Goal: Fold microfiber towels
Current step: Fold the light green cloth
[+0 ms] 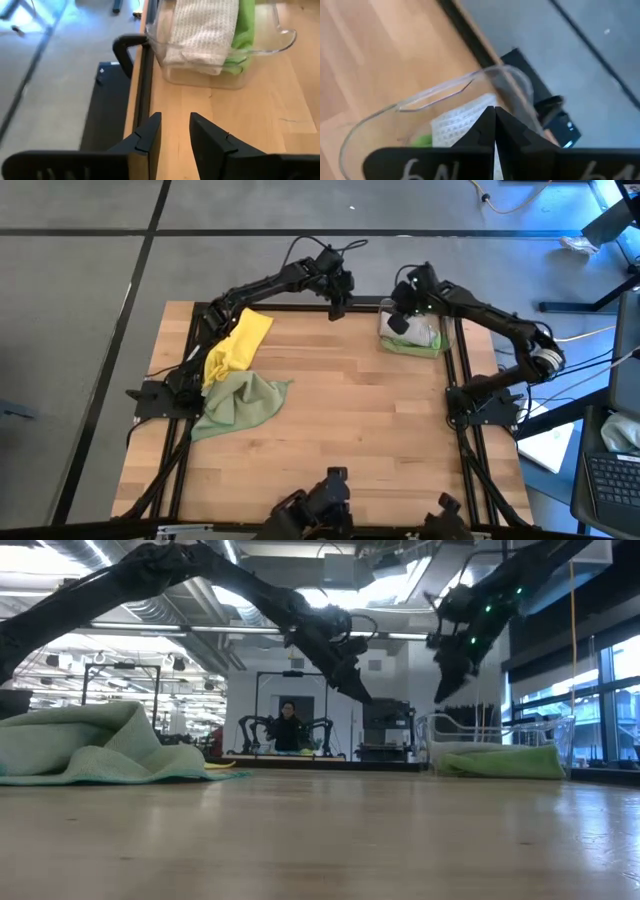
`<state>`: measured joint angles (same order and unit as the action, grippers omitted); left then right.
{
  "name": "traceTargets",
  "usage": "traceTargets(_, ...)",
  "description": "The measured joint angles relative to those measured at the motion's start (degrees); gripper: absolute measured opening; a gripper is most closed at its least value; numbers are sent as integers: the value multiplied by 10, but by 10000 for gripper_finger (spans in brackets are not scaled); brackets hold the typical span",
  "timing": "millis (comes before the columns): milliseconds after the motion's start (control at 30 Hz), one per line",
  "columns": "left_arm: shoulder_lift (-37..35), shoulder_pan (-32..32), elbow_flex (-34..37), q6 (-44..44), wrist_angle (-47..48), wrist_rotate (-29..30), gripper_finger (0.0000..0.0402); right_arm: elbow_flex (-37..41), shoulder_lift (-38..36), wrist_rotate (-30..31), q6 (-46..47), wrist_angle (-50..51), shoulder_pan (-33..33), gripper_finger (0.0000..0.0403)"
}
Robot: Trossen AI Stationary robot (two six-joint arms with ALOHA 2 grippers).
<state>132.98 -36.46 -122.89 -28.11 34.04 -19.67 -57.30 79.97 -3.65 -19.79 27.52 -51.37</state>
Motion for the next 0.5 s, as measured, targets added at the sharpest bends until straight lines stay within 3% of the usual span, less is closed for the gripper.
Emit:
traceTargets(67,-13,7,0,-8,11,10,86,3,-22,-6,3,-4,6,10)
traceTargets(300,-47,39,0,4,79,13,69,47,-61,-151,3,-62,62,4)
traceTargets(400,-54,63,-1,20,107,16,61,71,-62,-158,3,-73,90,4)
traceTargets(500,-61,95,10,29,126,62,52,96,-63,-156,8,-80,117,3)
